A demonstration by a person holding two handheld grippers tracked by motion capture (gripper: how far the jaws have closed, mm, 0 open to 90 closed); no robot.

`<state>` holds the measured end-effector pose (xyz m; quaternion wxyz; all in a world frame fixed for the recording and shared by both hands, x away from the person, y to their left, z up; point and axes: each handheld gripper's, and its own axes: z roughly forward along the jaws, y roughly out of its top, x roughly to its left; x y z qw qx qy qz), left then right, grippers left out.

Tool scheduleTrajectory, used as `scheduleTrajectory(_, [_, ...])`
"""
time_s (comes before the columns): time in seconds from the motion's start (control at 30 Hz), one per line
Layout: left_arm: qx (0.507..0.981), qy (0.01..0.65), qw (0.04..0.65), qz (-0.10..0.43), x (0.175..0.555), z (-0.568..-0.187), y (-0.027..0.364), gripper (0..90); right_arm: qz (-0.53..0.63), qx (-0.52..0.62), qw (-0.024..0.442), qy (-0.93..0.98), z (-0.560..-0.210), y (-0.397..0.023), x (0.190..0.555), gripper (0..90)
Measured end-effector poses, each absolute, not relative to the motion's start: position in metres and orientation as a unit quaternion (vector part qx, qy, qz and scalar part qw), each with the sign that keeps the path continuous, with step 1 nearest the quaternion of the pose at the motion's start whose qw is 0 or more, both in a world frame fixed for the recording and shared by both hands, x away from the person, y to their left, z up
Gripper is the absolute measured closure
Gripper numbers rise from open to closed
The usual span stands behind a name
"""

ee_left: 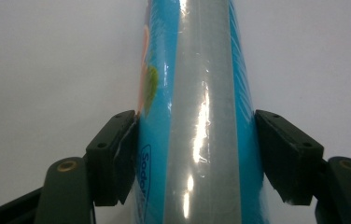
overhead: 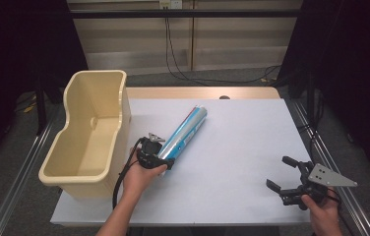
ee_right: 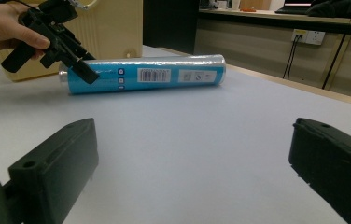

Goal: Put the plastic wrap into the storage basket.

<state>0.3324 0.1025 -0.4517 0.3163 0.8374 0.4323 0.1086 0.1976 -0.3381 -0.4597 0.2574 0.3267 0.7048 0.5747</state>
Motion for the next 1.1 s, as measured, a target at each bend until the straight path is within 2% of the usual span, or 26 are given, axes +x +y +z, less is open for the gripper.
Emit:
scheduleTrajectory(0.1, [0.843,0.437,0.297,0.1,0.338,-0.447,0.099,31.8,0.574,0.326,0.258,0.706,-0.459,-0.337,0.198,1.0])
scheduleTrajectory(0.4, [0.838,0.432,0.313,0.113,0.367,-0.424,0.086,27.8,0.574,0.326,0.259,0.705,-0.459,-0.338,0.198,1.0])
scheduleTrajectory(0.67, [0.841,0.444,0.298,0.085,0.403,-0.432,0.07,24.6,0.575,0.325,0.258,0.705,-0.459,-0.339,0.198,1.0])
scheduleTrajectory(1.1, [0.853,0.446,0.266,0.051,0.433,-0.444,0.05,27.1,0.574,0.326,0.257,0.706,-0.46,-0.34,0.199,1.0])
